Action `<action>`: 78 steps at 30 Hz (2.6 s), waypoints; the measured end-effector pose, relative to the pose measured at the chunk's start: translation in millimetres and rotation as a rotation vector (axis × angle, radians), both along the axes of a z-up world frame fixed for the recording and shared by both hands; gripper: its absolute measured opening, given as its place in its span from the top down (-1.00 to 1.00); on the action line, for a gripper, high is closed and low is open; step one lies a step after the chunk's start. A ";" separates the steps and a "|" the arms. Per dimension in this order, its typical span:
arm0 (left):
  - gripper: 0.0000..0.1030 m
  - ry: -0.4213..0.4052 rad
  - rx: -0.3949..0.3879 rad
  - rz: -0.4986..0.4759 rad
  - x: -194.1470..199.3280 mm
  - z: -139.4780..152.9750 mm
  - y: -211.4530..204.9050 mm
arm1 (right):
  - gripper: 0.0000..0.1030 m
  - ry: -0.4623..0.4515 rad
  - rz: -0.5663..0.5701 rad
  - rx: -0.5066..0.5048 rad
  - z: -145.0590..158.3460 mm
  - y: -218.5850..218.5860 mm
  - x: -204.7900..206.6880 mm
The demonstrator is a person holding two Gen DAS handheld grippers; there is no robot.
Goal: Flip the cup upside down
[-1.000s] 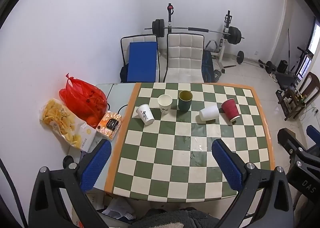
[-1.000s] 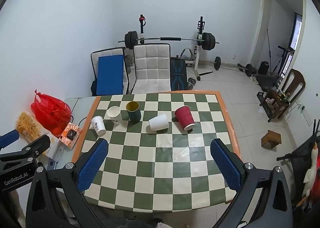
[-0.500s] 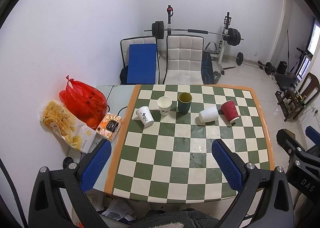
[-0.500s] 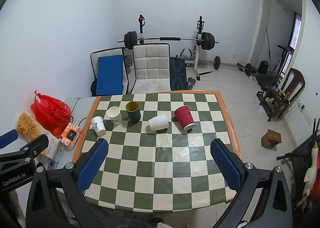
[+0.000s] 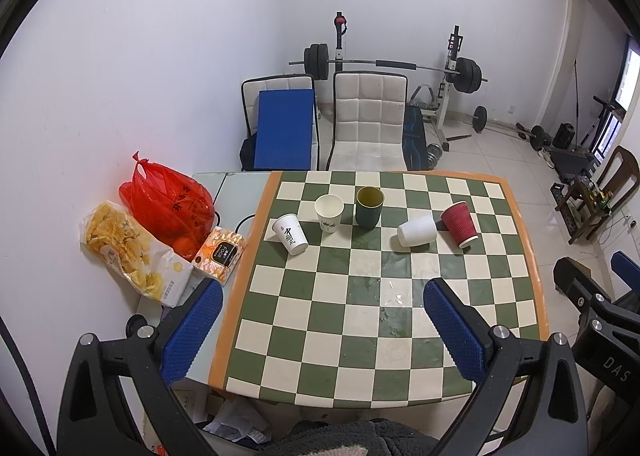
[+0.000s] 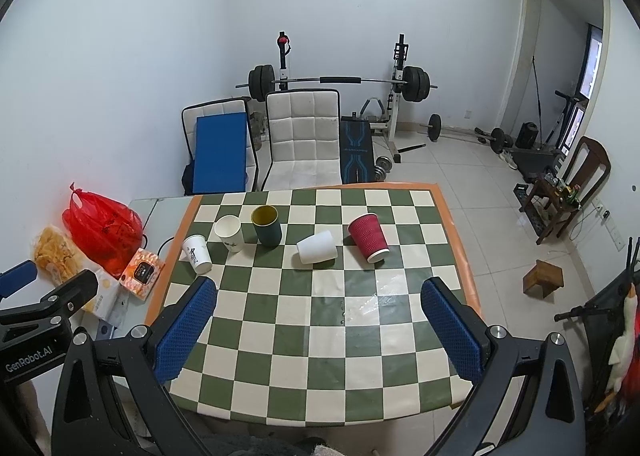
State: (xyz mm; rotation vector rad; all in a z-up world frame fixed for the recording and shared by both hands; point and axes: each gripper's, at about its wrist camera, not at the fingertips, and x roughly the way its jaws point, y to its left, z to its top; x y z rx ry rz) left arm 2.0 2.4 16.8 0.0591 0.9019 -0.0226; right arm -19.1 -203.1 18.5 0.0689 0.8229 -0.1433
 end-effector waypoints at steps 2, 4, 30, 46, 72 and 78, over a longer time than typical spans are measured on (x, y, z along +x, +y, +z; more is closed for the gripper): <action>-1.00 0.001 -0.001 -0.002 -0.8 -0.9 0.3 | -1.00 0.000 0.000 0.000 -0.1 0.4 -0.5; -1.00 0.002 0.000 -0.002 0.6 2.2 -1.5 | -1.00 -0.003 0.001 -0.001 2.3 -2.1 1.2; -1.00 -0.001 -0.002 -0.003 3.8 6.8 -5.7 | -1.00 -0.010 0.002 0.002 8.1 -6.9 2.9; -1.00 0.001 -0.006 0.048 23.7 9.3 -6.1 | -1.00 -0.007 0.004 0.033 9.0 -8.8 19.4; -1.00 0.567 -0.012 0.240 276.6 -260.8 129.2 | -1.00 0.447 0.030 0.116 -308.6 90.9 296.1; -1.00 0.672 -0.097 0.227 330.2 -313.2 140.7 | -1.00 0.531 0.004 0.092 -365.3 103.2 331.0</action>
